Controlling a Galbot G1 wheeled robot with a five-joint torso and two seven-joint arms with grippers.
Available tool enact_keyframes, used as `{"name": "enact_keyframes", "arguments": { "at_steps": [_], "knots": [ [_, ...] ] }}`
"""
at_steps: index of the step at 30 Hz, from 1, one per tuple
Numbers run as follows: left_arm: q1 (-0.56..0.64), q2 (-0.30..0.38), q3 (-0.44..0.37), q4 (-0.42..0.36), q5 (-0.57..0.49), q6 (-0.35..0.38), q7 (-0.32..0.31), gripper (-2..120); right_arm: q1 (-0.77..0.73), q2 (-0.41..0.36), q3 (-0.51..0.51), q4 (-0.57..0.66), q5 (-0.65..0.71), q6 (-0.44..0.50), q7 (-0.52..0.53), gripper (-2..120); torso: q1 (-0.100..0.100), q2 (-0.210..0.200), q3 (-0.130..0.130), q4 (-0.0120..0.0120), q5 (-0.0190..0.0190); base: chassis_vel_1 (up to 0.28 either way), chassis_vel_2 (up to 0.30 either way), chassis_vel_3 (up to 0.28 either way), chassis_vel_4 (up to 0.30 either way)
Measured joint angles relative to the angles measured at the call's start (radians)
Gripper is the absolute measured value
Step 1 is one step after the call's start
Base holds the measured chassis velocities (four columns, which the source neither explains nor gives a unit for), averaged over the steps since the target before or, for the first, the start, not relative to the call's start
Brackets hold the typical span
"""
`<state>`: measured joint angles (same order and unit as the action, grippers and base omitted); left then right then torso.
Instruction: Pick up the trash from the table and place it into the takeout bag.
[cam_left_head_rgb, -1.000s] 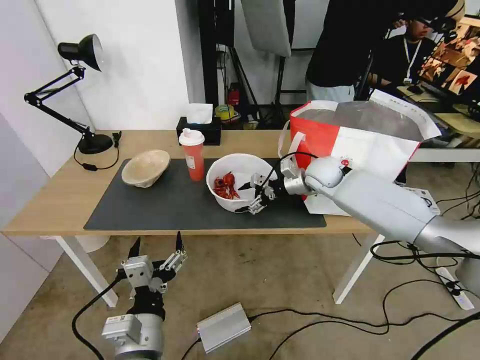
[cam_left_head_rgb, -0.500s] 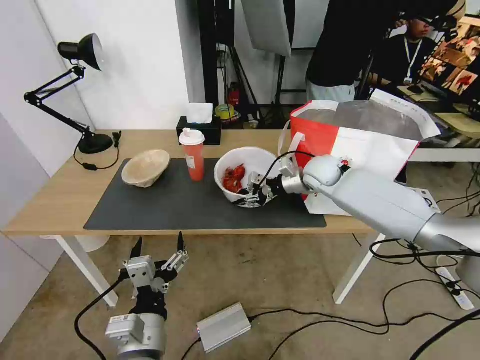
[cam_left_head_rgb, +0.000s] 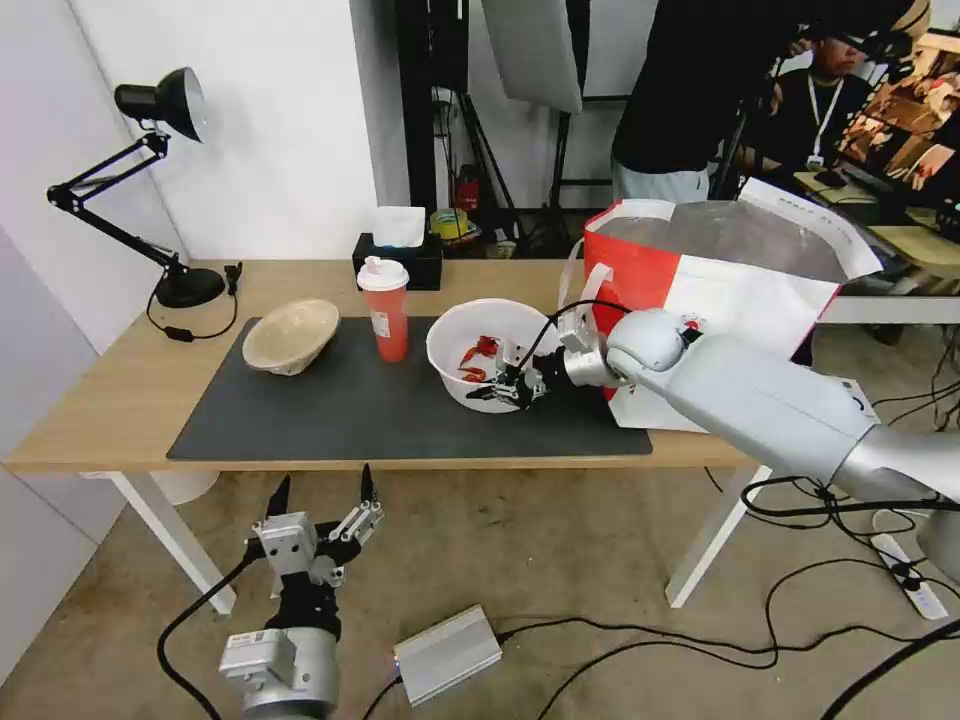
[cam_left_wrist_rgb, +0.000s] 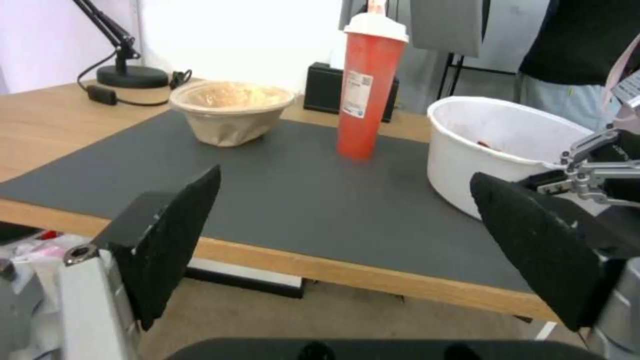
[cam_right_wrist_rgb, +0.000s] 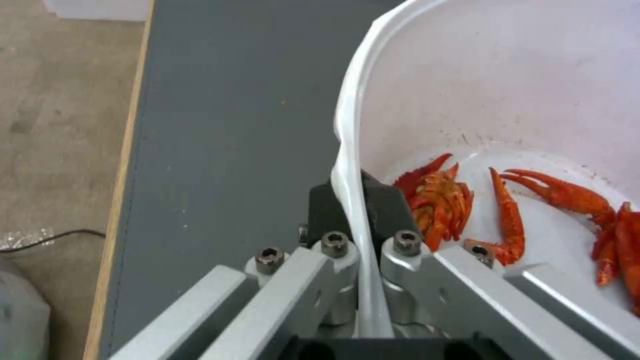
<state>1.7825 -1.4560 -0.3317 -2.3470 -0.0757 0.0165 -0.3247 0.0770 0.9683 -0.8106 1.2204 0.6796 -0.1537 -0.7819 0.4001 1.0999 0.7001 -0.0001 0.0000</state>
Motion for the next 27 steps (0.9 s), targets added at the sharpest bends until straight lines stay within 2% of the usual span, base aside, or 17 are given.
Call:
{"name": "enact_keyframes", "arguments": {
  "at_steps": [10, 21, 27],
  "knots": [
    [-0.002, -0.002, 0.006, 0.004, 0.004, -0.003, -0.001, 100, 0.010, 0.001, -0.004, 0.009, 0.018, 0.000, 0.002, 0, 0.000, 0.000, 0.000, 0.0003, 0.0001, 0.000, 0.000, 0.000, 0.000],
    [0.004, -0.001, 0.005, 0.001, 0.009, -0.011, -0.001, 100, 0.020, -0.025, 0.037, 0.058, 0.080, 0.000, 0.001, 0, 0.000, 0.000, 0.000, 0.0002, 0.0001, 0.000, 0.000, 0.000, 0.000],
    [0.004, -0.002, 0.002, 0.000, 0.009, -0.012, -0.002, 100, 0.031, -0.044, 0.078, 0.081, 0.106, 0.025, -0.110, 0, 0.000, 0.000, 0.000, 0.0001, 0.0000, 0.000, 0.000, 0.000, 0.000]
  ]
}}
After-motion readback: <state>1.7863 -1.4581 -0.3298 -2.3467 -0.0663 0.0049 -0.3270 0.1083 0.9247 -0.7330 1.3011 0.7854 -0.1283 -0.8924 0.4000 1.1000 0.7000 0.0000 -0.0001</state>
